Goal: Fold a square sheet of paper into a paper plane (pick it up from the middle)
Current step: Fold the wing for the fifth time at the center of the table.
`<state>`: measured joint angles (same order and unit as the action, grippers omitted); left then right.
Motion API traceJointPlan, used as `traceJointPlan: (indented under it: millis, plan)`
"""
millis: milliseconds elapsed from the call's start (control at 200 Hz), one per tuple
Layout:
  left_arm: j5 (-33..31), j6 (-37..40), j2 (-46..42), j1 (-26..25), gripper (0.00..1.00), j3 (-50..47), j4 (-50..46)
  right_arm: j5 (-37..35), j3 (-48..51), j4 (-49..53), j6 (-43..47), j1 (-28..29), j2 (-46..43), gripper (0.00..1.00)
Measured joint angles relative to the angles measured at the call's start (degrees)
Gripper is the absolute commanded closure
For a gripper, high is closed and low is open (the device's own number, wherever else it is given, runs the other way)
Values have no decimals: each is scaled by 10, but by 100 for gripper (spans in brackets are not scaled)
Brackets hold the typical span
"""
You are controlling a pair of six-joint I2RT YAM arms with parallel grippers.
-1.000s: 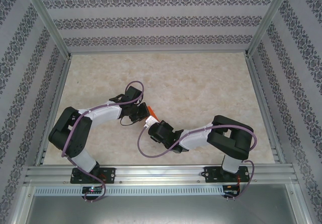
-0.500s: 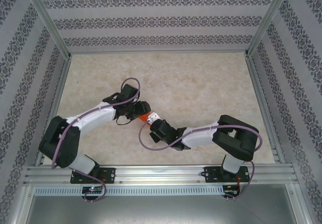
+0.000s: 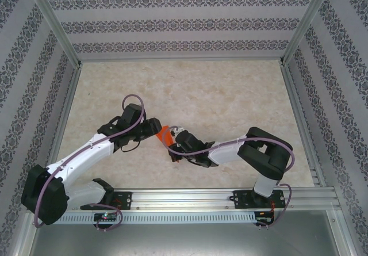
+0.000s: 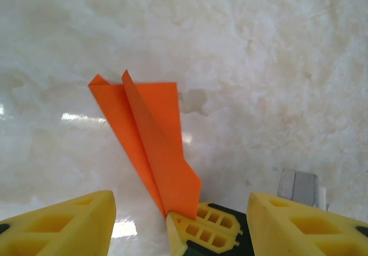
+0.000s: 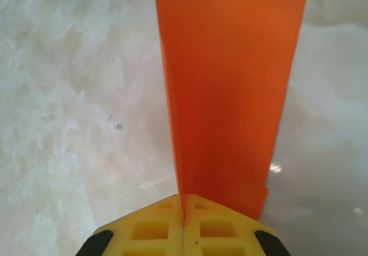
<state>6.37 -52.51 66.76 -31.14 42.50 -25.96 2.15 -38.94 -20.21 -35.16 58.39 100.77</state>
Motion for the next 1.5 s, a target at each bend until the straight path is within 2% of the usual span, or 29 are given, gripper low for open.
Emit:
traceJointPlan:
  millis: [420, 714, 1019, 1204, 1499]
  plan:
    - [85, 0, 10, 0, 40, -54, 97, 117, 30, -130, -130, -45, 41, 100]
    - [141, -5, 78, 0, 39, -58, 177, 191, 32, -204, -208, -75, 79, 100]
    - [161, -14, 149, 0, 39, -59, 252, 232, 33, -241, -263, -90, 98, 100]
    - [159, -18, 177, 0, 40, -59, 270, 235, 33, -242, -272, -91, 98, 86]
    - [149, -18, 203, 0, 41, -59, 273, 219, 33, -195, -263, -90, 69, 79]
